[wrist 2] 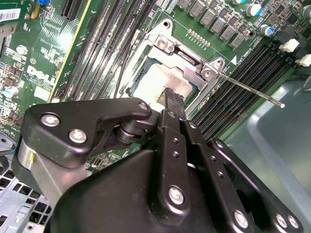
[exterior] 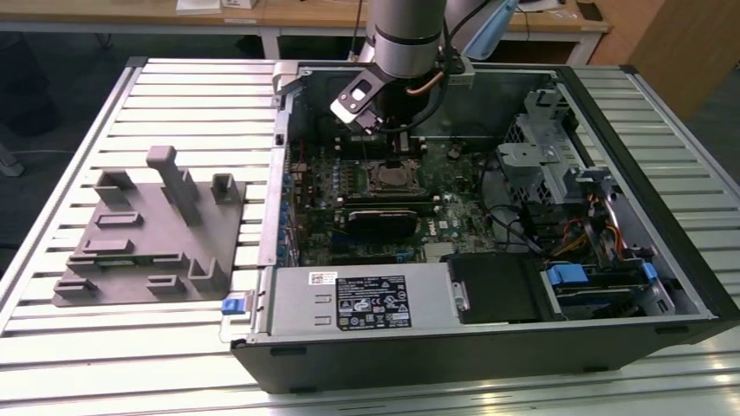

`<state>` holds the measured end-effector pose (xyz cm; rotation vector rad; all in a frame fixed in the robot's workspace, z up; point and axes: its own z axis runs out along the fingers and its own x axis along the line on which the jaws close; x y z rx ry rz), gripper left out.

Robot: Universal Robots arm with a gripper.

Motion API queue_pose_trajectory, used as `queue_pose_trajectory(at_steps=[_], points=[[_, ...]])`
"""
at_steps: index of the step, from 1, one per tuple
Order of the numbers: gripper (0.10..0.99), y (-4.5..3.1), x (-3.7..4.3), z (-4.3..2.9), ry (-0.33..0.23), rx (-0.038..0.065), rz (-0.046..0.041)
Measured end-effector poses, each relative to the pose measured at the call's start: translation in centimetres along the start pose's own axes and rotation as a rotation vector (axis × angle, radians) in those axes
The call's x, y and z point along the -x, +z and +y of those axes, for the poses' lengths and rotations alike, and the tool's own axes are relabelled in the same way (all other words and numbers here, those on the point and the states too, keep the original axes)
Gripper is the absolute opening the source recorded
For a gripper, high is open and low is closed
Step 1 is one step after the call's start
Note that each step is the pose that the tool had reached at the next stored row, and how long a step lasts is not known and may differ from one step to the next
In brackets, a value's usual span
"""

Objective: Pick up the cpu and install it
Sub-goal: 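Install the first cpu locking lever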

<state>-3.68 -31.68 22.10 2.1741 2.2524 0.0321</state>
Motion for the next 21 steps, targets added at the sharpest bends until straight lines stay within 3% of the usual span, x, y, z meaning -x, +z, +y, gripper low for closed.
queue_pose_trajectory(at_steps=[8, 16, 21], points=[[0.106, -0.01, 0.00, 0.00, -0.025, 0.000, 0.0004], [0.106, -0.01, 0.00, 0.00, -0.160, -0.001, 0.0034], [0.106, -0.33, 0.00, 0.01, -0.203, -0.001, 0.0045]])
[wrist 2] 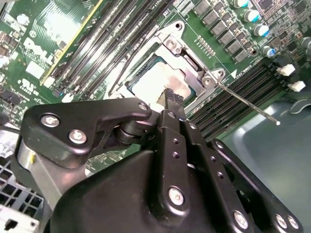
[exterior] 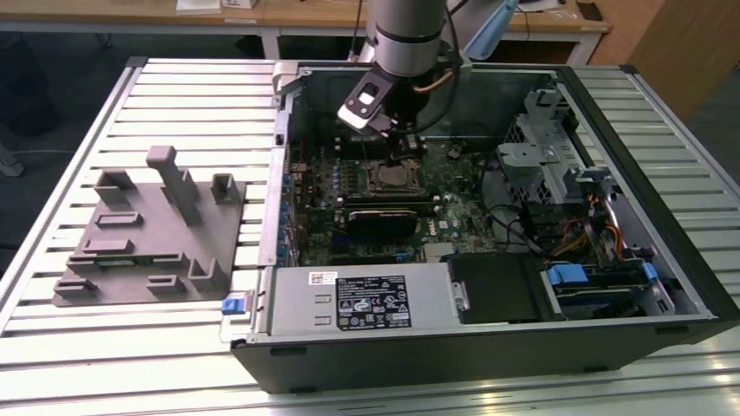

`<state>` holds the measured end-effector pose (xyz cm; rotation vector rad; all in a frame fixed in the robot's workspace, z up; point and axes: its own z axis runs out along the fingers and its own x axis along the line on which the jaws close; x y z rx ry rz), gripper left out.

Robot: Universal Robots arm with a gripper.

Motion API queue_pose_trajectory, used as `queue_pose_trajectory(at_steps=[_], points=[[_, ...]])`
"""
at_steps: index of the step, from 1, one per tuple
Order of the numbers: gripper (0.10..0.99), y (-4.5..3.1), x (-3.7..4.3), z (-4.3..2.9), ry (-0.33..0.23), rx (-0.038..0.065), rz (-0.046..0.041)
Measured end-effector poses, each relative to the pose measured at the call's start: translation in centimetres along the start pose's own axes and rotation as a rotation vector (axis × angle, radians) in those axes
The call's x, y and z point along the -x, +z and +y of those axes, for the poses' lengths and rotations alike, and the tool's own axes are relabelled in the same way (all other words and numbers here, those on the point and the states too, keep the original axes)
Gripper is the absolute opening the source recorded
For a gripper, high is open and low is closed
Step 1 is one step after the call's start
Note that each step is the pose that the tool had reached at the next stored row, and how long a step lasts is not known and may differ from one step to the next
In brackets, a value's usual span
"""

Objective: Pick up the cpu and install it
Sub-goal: 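Install the first cpu locking lever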

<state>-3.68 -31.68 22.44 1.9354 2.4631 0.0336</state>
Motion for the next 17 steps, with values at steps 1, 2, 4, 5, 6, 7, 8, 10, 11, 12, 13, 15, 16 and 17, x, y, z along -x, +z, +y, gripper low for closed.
queue_pose_trajectory(at_steps=[1, 2, 4, 5, 6, 7, 8, 10, 11, 12, 13, 15, 16, 17], points=[[0.106, -0.15, 0.00, 0.00, -0.004, 0.000, 0.0001], [0.106, -0.28, 0.00, 0.01, -0.009, 0.000, 0.0002], [0.106, -0.46, 0.00, 0.01, -0.019, 0.000, 0.0004], [0.106, -0.50, 0.00, 0.01, -0.026, 0.000, 0.0006], [0.106, -0.50, -0.01, 0.02, -0.034, 0.000, 0.0009], [0.106, -0.50, -0.01, 0.02, -0.042, 0.000, 0.0010], [0.106, -0.50, -0.01, 0.01, -0.056, 0.000, 0.0011], [0.106, -0.50, 0.00, 0.01, -0.089, -0.001, 0.0015], [0.106, -0.50, 0.00, 0.01, -0.107, -0.001, 0.0019], [0.106, -0.49, 0.00, 0.01, -0.125, -0.001, 0.0022], [0.106, -0.48, 0.00, 0.01, -0.145, -0.001, 0.0027], [0.106, -0.46, 0.00, 0.01, -0.181, -0.001, 0.0035], [0.106, -0.45, 0.00, 0.01, -0.196, -0.001, 0.0039], [0.106, -0.45, 0.00, 0.01, -0.209, -0.001, 0.0042]])
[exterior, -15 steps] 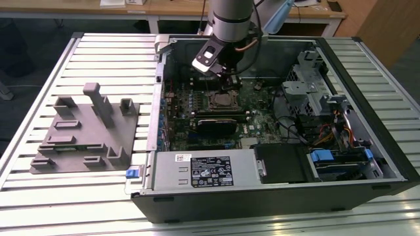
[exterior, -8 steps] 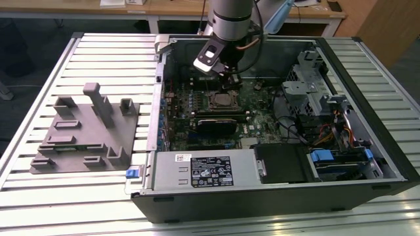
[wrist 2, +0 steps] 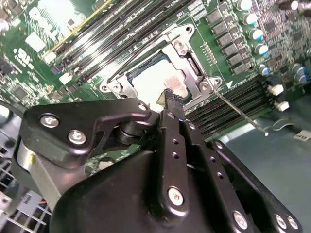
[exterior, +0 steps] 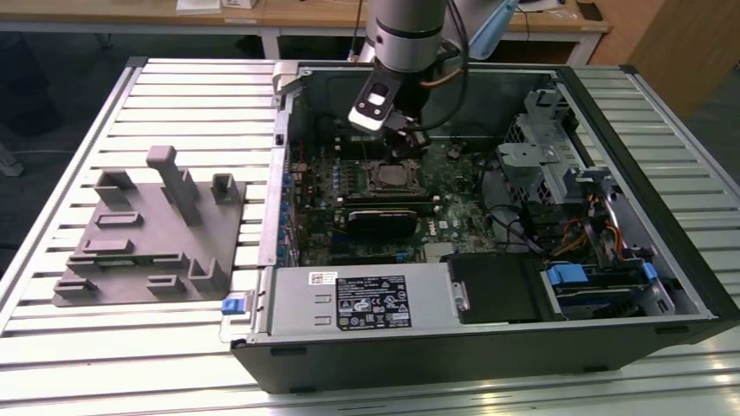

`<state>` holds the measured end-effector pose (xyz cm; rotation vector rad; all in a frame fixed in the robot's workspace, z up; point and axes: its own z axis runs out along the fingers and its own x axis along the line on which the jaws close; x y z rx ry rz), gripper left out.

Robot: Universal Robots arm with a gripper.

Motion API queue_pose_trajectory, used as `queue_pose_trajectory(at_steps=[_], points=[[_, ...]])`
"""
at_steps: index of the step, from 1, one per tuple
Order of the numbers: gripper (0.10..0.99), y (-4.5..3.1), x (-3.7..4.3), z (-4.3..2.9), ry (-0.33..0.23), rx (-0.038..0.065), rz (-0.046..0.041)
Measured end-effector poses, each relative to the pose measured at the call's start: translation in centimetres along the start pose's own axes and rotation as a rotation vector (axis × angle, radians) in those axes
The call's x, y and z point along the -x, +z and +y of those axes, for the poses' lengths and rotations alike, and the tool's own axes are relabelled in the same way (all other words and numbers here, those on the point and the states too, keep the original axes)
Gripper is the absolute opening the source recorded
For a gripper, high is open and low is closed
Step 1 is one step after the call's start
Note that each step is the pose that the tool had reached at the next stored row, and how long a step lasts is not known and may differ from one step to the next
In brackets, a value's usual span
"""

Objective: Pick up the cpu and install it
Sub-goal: 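Install the first cpu locking lever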

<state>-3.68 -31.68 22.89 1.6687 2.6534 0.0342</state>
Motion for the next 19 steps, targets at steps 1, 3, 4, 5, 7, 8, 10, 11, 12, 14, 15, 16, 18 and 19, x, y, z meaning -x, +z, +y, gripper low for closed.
queue_pose_trajectory(at_steps=[1, 3, 4, 5, 7, 8, 10, 11, 12, 14, 15, 16, 18, 19], points=[[0.106, 0.01, 0.00, 0.00, -0.013, 0.000, 0.0003], [0.106, 0.02, 0.00, 0.00, -0.038, 0.000, 0.0008], [0.106, 0.03, 0.00, 0.00, -0.052, 0.000, 0.0012], [0.106, 0.03, 0.00, 0.00, -0.070, 0.000, 0.0016], [0.106, 0.05, 0.00, 0.00, -0.106, -0.001, 0.0024], [0.106, 0.06, 0.00, 0.00, -0.124, -0.001, 0.0028], [0.106, 0.07, 0.00, 0.00, -0.160, -0.001, 0.0036], [0.106, 0.08, 0.00, 0.00, -0.178, -0.001, 0.0040], [0.106, 0.08, 0.00, 0.00, -0.196, -0.001, 0.0044], [0.106, 0.09, 0.00, 0.00, -0.233, -0.001, 0.0052], [0.106, 0.09, 0.00, 0.00, -0.251, -0.002, 0.0056], [0.106, 0.09, 0.00, 0.00, -0.269, -0.002, 0.0061], [0.106, 0.10, 0.00, 0.00, -0.305, -0.002, 0.0068], [0.106, 0.10, 0.00, 0.00, -0.323, -0.002, 0.0072]])
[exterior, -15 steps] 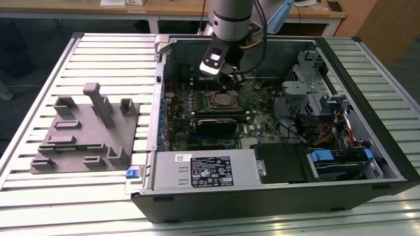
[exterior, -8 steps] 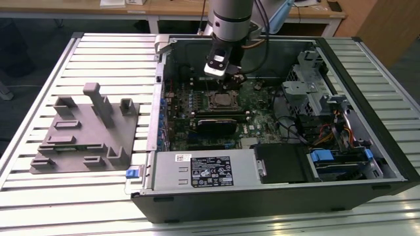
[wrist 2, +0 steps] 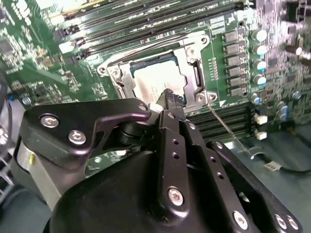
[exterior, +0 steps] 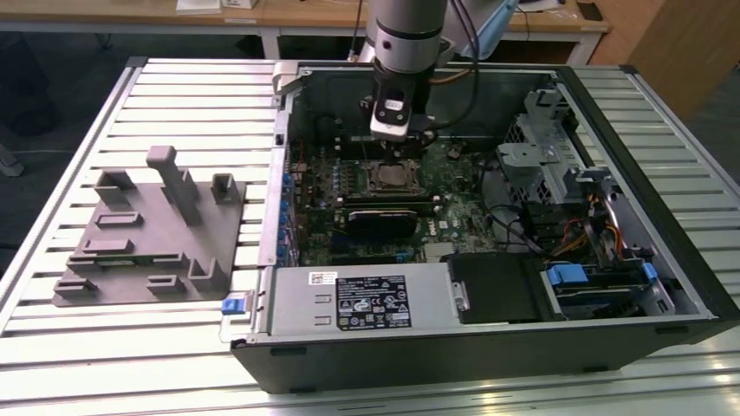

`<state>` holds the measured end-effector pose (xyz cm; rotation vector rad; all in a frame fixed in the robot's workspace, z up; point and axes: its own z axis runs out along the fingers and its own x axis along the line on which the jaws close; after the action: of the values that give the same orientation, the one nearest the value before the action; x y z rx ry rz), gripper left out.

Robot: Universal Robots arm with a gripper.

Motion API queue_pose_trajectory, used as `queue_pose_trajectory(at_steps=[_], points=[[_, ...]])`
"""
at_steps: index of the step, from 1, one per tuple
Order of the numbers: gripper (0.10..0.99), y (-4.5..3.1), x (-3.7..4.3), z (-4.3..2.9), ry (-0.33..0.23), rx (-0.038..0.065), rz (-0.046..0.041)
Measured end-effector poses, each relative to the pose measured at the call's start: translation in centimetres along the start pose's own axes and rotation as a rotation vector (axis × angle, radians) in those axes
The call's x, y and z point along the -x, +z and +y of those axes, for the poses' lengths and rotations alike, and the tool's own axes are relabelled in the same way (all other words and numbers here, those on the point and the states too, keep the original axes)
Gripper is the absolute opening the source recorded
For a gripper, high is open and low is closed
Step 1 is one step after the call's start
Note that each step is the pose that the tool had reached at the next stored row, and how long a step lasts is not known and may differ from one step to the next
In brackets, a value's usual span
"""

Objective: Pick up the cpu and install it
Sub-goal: 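Install the first cpu locking lever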

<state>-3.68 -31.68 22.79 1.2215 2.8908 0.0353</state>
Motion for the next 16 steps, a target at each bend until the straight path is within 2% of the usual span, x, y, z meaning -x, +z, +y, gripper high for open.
queue_pose_trajectory(at_steps=[16], points=[[0.106, 0.03, 0.00, 0.00, -0.272, -0.002, 0.0060]])
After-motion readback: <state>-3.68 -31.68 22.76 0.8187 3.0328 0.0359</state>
